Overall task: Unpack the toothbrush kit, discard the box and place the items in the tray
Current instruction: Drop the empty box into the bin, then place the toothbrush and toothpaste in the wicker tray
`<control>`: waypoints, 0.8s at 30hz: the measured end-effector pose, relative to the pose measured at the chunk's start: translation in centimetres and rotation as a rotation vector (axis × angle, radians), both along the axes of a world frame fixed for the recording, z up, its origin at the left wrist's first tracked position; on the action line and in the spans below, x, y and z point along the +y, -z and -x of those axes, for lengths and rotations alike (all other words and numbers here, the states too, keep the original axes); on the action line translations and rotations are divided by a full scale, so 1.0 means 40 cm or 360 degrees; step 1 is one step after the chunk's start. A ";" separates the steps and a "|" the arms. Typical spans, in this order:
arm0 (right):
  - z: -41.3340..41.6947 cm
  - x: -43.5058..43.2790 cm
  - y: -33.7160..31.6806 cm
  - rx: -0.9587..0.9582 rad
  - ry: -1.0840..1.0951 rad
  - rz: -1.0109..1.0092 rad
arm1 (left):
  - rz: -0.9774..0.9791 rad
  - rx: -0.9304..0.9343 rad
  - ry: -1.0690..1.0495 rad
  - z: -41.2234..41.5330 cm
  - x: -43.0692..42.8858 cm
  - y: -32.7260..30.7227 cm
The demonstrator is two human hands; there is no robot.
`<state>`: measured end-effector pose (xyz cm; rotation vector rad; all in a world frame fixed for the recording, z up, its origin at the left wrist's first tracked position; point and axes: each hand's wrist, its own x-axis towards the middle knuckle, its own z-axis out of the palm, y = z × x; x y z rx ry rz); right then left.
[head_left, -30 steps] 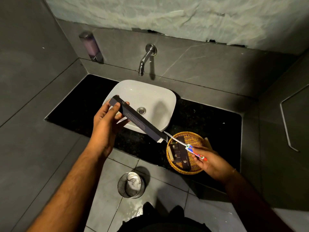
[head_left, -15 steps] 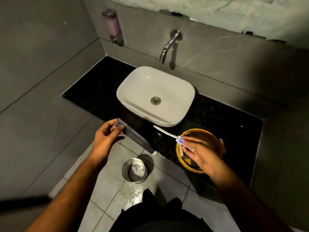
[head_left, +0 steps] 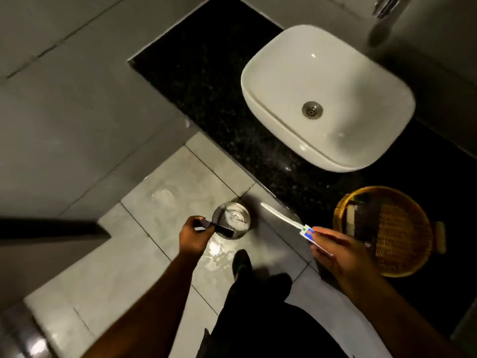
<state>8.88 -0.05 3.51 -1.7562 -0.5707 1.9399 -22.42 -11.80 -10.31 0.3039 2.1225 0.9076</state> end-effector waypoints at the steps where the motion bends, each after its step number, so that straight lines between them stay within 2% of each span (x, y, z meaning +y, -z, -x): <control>1: -0.005 -0.006 0.017 0.0021 0.0029 0.0036 | 0.0026 0.0004 -0.0004 -0.002 0.008 0.053; 6: -0.023 -0.021 0.095 -0.0085 0.0080 0.0163 | 0.0183 -0.0093 0.0072 -0.005 0.051 0.264; 9: -0.008 -0.020 0.107 -0.0070 0.0088 0.0156 | 0.0294 -0.0037 0.0072 -0.002 0.066 0.325; 13: -0.002 -0.010 0.075 0.0007 0.0171 0.0113 | 0.0127 -0.0022 -0.0040 -0.008 0.118 0.267; 17: -0.035 -0.003 0.022 -0.0034 0.0140 -0.0004 | -0.0157 0.0125 -0.0015 -0.045 0.195 0.095; 20: -0.089 0.013 -0.016 -0.0163 0.0078 -0.0139 | -0.0470 0.0292 0.0298 -0.139 0.264 -0.073; 24: -0.183 0.030 -0.054 -0.0411 -0.0008 -0.0248 | -0.0970 0.0555 0.1245 -0.348 0.362 -0.249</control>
